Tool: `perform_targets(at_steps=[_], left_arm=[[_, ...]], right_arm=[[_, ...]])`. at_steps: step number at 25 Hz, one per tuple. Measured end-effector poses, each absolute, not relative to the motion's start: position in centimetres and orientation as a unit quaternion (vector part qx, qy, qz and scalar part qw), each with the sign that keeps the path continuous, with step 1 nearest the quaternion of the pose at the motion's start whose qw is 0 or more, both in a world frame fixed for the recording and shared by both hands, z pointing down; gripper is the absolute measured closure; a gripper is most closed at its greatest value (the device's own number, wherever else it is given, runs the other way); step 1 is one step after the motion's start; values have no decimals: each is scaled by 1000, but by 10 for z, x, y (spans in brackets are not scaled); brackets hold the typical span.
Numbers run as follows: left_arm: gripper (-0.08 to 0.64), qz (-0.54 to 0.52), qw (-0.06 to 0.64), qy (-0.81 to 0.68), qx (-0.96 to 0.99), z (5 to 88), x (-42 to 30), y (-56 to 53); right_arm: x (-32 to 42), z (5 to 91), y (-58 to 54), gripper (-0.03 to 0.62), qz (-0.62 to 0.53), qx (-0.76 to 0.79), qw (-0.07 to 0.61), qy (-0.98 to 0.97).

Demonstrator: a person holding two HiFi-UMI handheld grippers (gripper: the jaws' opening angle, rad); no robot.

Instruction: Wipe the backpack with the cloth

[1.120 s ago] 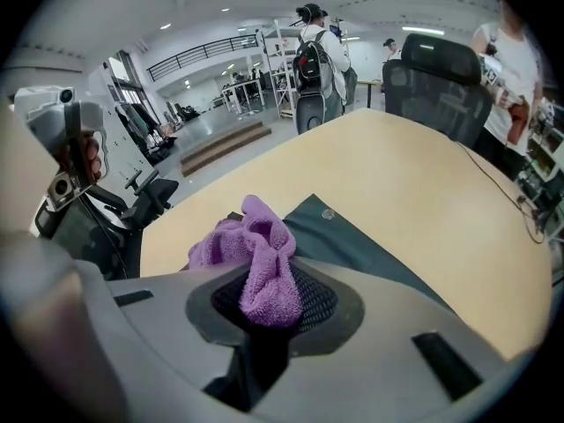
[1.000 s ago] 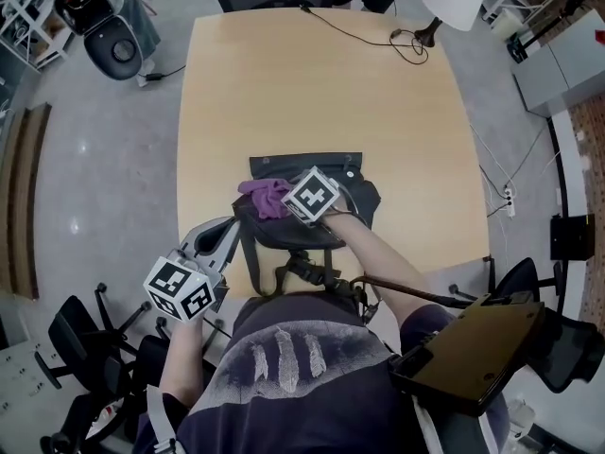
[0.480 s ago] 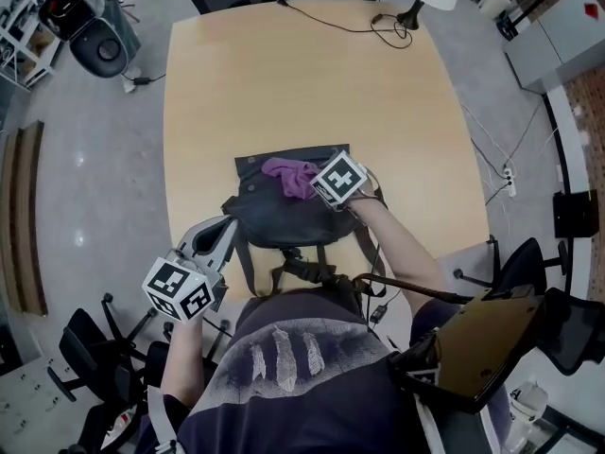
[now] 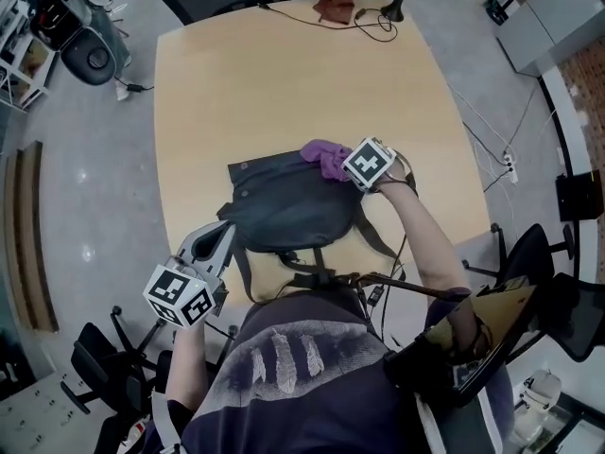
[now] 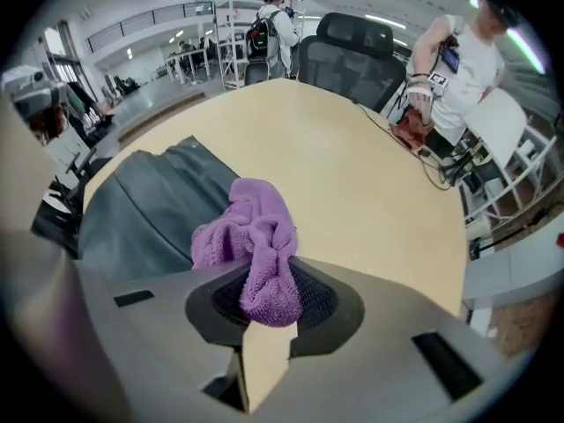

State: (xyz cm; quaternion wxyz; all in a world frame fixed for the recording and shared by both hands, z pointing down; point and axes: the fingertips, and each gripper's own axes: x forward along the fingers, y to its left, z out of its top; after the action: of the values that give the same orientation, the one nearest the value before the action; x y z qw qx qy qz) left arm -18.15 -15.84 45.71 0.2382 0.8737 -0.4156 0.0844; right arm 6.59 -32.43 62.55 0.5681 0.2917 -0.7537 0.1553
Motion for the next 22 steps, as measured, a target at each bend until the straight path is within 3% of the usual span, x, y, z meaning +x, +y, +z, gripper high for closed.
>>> perform_targets(at_steps=[3, 9, 22], left_arm=[[552, 84, 239, -415, 874, 460, -180, -160], [552, 82, 244, -409, 876, 464, -174, -162], [552, 70, 251, -461, 848, 464, -216, -147]], right_arm=[[98, 610, -343, 522, 136, 334, 565, -742], [97, 566, -376, 522, 119, 424, 482, -758], [-32, 653, -337, 522, 128, 267, 562, -772]])
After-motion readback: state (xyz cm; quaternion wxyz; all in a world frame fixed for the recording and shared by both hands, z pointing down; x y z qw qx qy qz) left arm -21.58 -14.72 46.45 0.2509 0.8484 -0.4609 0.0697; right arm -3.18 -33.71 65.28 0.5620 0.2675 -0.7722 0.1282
